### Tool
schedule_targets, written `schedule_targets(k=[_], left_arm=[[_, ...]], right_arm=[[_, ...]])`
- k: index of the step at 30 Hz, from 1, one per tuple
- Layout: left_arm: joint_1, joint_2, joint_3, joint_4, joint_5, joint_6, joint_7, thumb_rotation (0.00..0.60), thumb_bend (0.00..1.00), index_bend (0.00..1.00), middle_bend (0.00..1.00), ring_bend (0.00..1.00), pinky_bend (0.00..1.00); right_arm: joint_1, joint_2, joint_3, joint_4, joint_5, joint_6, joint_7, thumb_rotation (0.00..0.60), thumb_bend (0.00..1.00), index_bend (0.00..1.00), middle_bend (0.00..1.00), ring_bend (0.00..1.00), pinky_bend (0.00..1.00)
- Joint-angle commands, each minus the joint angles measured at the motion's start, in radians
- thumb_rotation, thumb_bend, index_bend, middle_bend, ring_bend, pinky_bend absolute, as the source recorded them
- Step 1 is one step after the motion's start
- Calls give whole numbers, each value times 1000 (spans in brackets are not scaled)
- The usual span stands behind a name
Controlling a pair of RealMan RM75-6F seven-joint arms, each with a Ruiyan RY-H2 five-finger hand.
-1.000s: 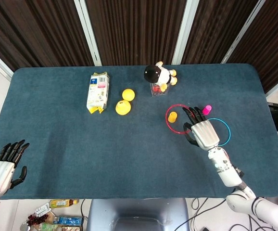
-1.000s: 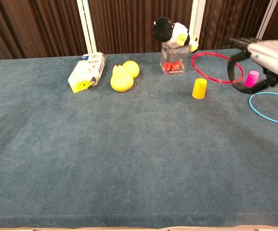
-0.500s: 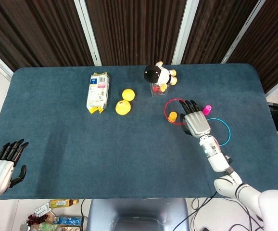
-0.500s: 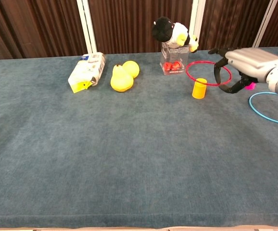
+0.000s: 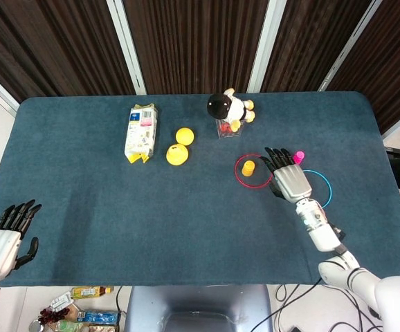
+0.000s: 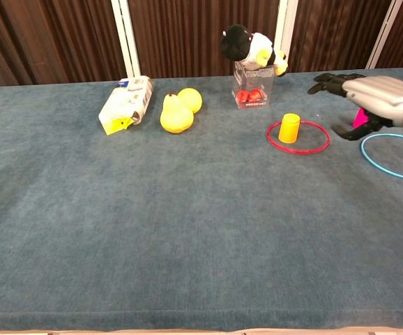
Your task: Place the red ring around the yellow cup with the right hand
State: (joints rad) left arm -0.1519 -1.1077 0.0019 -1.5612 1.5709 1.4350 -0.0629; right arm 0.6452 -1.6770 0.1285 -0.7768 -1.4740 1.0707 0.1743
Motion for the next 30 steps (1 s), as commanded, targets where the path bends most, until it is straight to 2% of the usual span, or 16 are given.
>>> schedule_targets(k=[1, 5, 11, 18, 30], left_arm=[[2, -2, 3, -3, 7, 4, 8, 600, 570, 0, 0, 0, 41], [1, -6, 5, -3, 8, 2, 17, 600, 568, 0, 0, 0, 41], [-13, -16, -1, -4, -13, -32, 38, 600, 560, 0, 0, 0, 41], [-26, -30, -2, -4, -25, -59, 69, 600, 559, 0, 0, 0, 41], [-34, -35, -8, -4, -47, -76, 86, 600, 559, 0, 0, 0, 41]], right_arm=[[-93, 122, -38, -154, -12, 88, 25, 600, 551, 299, 46, 0, 0], [-187, 231, -96, -252, -47, 187, -12, 600, 551, 401, 47, 0, 0], [-261, 278, -156, -212, -43, 172, 21, 600, 551, 487, 47, 0, 0], [-284, 221, -177, -48, -48, 130, 132, 600, 551, 583, 42, 0, 0], [-236, 74, -184, 216, -78, 25, 273, 600, 551, 624, 41, 0, 0]])
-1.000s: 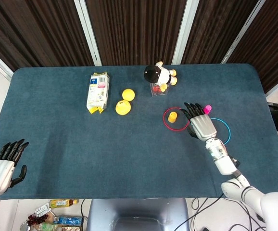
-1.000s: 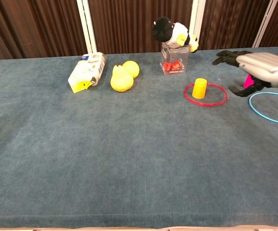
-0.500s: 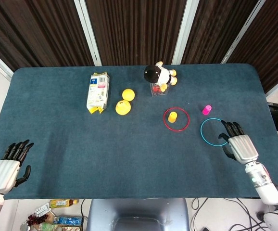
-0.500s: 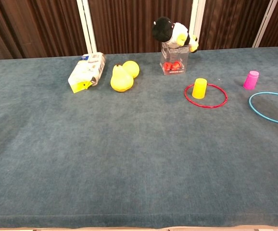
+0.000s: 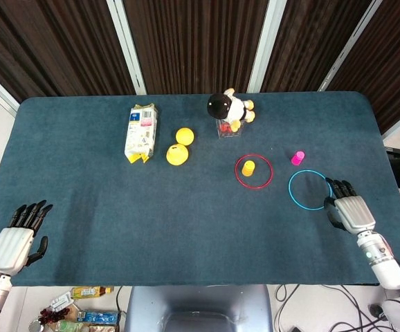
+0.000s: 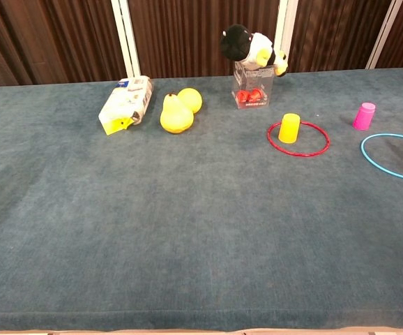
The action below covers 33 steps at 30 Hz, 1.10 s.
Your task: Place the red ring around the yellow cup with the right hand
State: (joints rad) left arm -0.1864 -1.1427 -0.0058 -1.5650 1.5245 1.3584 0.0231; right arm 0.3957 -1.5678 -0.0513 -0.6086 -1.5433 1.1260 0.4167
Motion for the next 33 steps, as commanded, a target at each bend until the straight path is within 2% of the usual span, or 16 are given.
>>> schedule_targets(k=[1, 15, 19, 33], left_arm=[[0, 1, 0, 0, -1, 1, -1, 600, 559, 0, 0, 0, 41], [1, 6, 3, -2, 0, 3, -11, 600, 559, 0, 0, 0, 41], [1, 7, 4, -1, 1, 3, -14, 600, 558, 0, 0, 0, 41], [2, 6, 5, -1, 2, 8, -15, 600, 546, 0, 0, 0, 41]], right_arm=[[17, -42, -3, 61, -10, -33, 35, 600, 551, 620, 41, 0, 0], [29, -100, 11, 160, -15, -29, 59, 600, 535, 570, 41, 0, 0], [23, -112, 3, 181, -25, -20, 68, 600, 497, 588, 41, 0, 0], [18, -150, -1, 249, -39, -4, 124, 600, 492, 634, 49, 0, 0]])
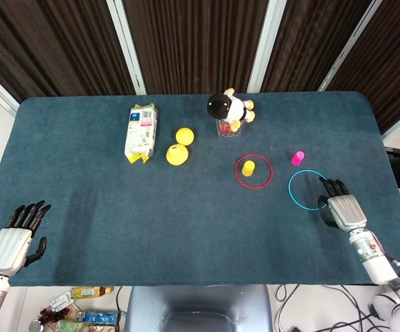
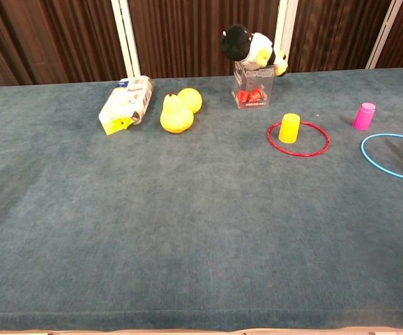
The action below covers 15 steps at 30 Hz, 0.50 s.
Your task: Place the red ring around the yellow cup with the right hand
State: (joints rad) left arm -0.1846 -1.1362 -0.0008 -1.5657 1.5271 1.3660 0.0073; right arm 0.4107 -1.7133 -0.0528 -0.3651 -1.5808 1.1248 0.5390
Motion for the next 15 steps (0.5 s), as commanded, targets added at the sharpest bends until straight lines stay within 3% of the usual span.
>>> schedule_targets(k=[1, 15], left_arm=[[0, 0, 0, 0, -1, 0, 1, 600, 546, 0, 0, 0, 41], [1, 1, 2, 1, 3, 3, -4, 600, 524, 0, 0, 0, 41]], right_arm=[[5, -8, 1, 10, -1, -5, -1, 600, 493, 635, 49, 0, 0], [18, -29, 6, 32, 0, -29, 13, 600, 492, 653, 56, 0, 0]])
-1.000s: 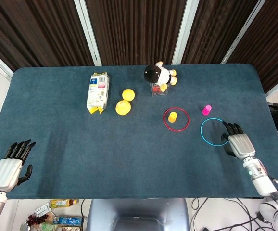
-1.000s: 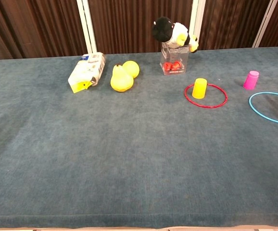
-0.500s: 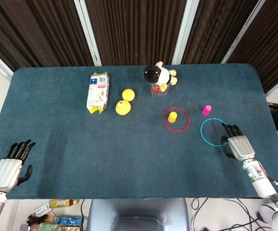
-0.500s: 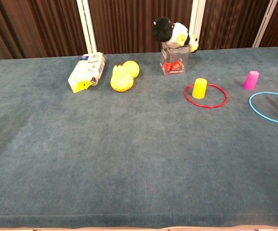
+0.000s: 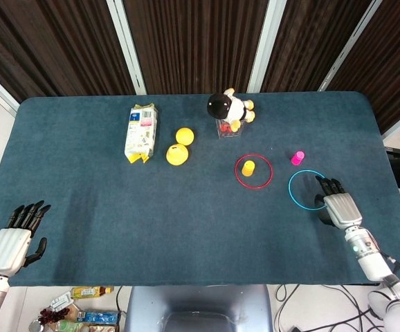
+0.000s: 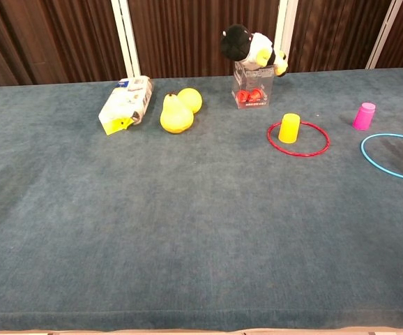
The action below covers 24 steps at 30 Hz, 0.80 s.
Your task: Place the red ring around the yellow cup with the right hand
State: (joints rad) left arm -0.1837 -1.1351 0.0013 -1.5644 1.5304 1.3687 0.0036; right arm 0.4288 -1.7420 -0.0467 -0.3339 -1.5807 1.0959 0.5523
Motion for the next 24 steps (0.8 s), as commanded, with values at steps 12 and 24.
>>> schedule_targets(k=[12, 24], left_arm=[[1, 1, 1, -1, 0, 1, 0, 600, 523, 0, 0, 0, 41], [3, 2, 2, -2, 3, 7, -3, 600, 524, 0, 0, 0, 41]], right_arm=[[-2, -5, -2, 5, -1, -13, 1, 600, 493, 663, 57, 0, 0], [-3, -3, 0, -2, 0, -15, -3, 600, 492, 644, 57, 0, 0]])
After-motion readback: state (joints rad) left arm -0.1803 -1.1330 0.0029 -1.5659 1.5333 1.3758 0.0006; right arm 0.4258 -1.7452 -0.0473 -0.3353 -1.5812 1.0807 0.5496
